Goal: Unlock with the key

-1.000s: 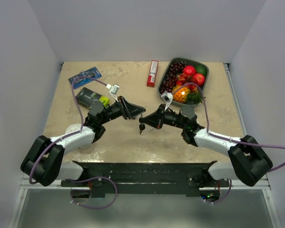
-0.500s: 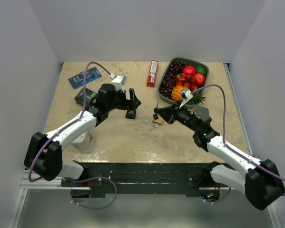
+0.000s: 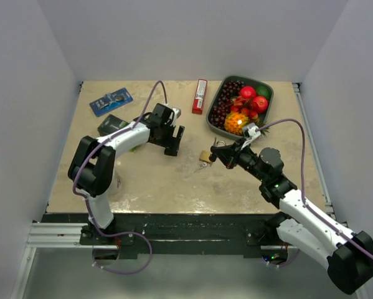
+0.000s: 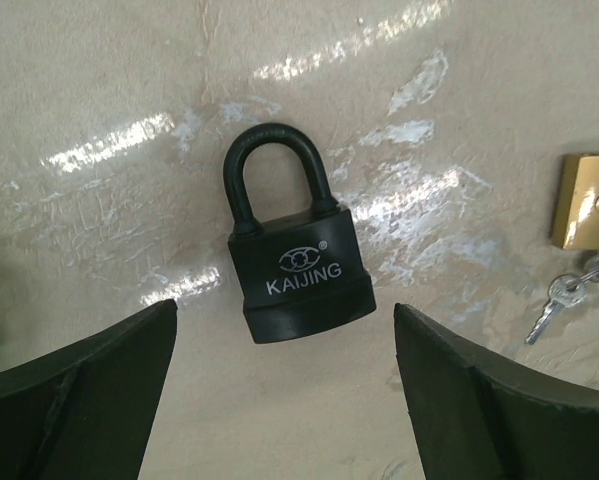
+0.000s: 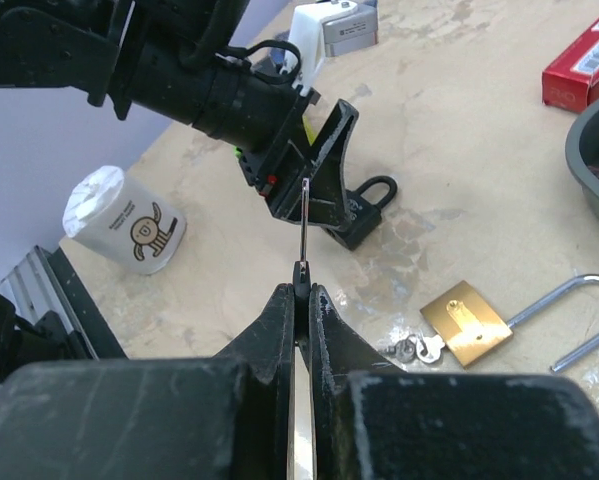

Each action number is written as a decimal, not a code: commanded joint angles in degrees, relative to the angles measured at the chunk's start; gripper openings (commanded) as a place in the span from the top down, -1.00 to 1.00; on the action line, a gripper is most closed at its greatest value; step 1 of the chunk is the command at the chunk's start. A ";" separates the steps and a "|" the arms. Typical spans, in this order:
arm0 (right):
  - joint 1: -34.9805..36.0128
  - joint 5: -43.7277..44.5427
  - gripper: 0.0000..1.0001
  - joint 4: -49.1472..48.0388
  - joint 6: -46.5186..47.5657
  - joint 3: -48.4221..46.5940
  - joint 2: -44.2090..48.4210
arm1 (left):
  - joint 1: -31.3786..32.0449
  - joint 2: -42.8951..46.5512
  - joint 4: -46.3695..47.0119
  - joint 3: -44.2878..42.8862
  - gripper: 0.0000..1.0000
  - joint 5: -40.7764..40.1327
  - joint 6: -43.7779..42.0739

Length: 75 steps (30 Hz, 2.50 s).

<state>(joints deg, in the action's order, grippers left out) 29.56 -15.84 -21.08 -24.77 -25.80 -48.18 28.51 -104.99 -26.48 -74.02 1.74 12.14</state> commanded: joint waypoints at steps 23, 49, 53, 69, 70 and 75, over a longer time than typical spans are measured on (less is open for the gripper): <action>-0.03 0.72 1.00 -2.21 1.75 1.98 -1.92 | 4.27 -7.86 -6.92 -6.66 -0.83 -6.21 -0.54; -0.12 0.63 1.00 -2.56 2.10 3.22 -1.65 | 5.50 -11.73 -7.36 -9.39 -0.54 -7.36 -0.01; -0.03 0.98 1.00 -2.21 2.36 3.39 -1.30 | 5.50 -12.34 -7.80 -9.30 -0.45 -8.33 -0.10; 0.41 3.53 1.00 5.52 6.41 1.11 -2.09 | 1.55 -5.41 5.02 -3.95 1.00 11.87 9.98; 0.67 3.53 1.00 6.05 6.32 0.84 -2.52 | 1.11 -4.27 6.86 -2.98 1.00 13.45 11.66; 7.95 8.70 1.00 5.96 4.21 -2.14 -5.42 | -1.70 5.57 25.39 7.27 1.00 24.08 24.56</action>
<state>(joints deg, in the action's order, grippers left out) 32.14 -12.16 -14.59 -20.18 -22.98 -51.59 28.69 -109.73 -19.59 -72.44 13.28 23.83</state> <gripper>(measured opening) 0.034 0.643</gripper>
